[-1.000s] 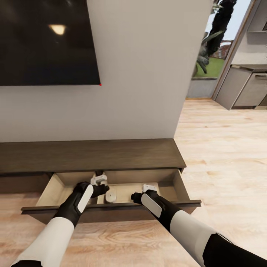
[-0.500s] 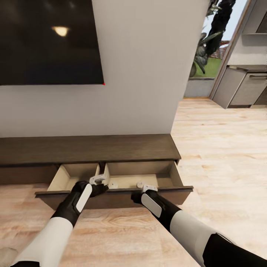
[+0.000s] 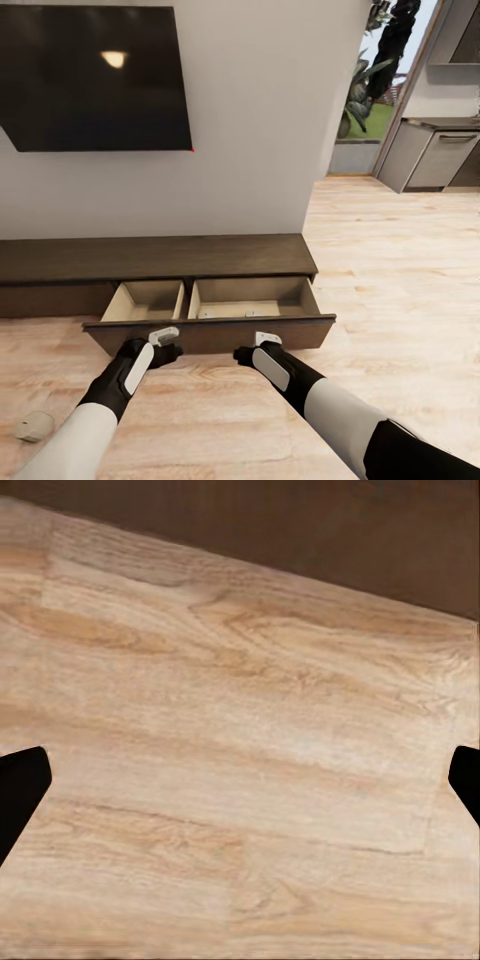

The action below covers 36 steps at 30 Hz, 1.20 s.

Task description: Place each of the two pumpkins and all three candles from the living room inside a cabinet in the living room (use any cabinet), then make sure every cabinet is closed, and position the cauldron so it is next to a table in the living room.

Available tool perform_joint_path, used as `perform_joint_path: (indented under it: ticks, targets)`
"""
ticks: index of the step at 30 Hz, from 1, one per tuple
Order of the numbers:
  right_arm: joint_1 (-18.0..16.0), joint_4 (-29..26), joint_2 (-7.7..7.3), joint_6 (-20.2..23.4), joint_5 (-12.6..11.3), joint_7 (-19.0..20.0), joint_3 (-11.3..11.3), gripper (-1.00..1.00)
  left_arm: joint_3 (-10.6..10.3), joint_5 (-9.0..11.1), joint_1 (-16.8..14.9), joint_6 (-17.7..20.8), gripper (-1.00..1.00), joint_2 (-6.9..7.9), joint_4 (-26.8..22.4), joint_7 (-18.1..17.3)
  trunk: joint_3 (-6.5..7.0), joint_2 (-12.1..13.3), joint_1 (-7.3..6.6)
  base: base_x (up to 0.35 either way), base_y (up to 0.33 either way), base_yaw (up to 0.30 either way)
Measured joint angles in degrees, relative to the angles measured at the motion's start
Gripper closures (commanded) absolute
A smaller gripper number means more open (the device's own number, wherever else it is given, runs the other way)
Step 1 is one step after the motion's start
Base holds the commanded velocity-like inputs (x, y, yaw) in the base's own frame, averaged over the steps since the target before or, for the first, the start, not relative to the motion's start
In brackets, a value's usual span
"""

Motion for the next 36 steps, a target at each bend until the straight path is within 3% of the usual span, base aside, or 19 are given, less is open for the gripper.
perform_joint_path:
  ticks: [6,10,13,15,20,22,28,33,36]
  targets:
    - [0.56,-0.25,-0.18,1.42,0.13,-0.37,0.0,-1.0,0.03,0.0,2.82,-0.88,-1.0,1.39,3.29,0.0,1.08,2.41,-1.32,-0.328,0.0,0.0]
    - [1.57,-0.2,-0.36,-0.23,0.19,-0.03,-0.03,-1.0,0.09,-0.07,3.4,-2.95,-1.0,1.86,7.14,-0.1,1.79,4.01,-2.2,-0.31,0.0,0.054]
    - [4.45,0.02,-0.16,-5.14,0.35,0.22,0.04,-1.0,0.09,-0.05,3.51,-8.02,-1.0,2.91,12.44,-0.12,2.33,5.21,-2.88,-0.122,0.0,0.212]
    - [5.88,0.26,0.0,-8.37,1.67,0.32,0.69,-1.0,0.11,-0.01,3.54,-12.76,-1.0,3.33,16.4,-0.25,2.34,5.23,-2.89,-0.038,0.0,0.255]
    - [8.22,0.52,0.1,-12.81,4.18,0.46,2.29,-1.0,0.05,0.34,3.55,-23.27,-1.0,3.48,22.82,-0.38,2.34,5.23,-2.9,-0.01,0.0,0.27]
    - [8.82,0.51,0.04,-13.78,4.41,0.48,2.46,-1.0,0.06,0.45,3.54,-26.04,-1.0,3.27,24.01,-0.39,2.34,5.23,-2.9,-0.002,0.0,0.274]
    - [10.03,0.66,-0.06,-14.54,4.54,0.51,2.56,-1.0,0.12,0.79,3.6,-29.62,-1.0,3.35,27.37,-0.44,2.34,5.23,-2.9,0.0,0.064,0.275]
    - [10.38,0.72,-0.06,-14.67,4.56,0.52,2.6,-1.0,0.13,3.86,3.6,-37.73,-1.0,3.6,32.92,-0.46,2.34,5.23,-2.9,0.02,0.237,0.275]
    - [10.65,0.74,-0.02,-14.69,4.55,0.52,2.61,-1.0,0.1,4.99,3.61,-39.52,-1.0,3.91,34.41,-0.49,2.34,5.22,-2.9,0.058,0.274,0.275]
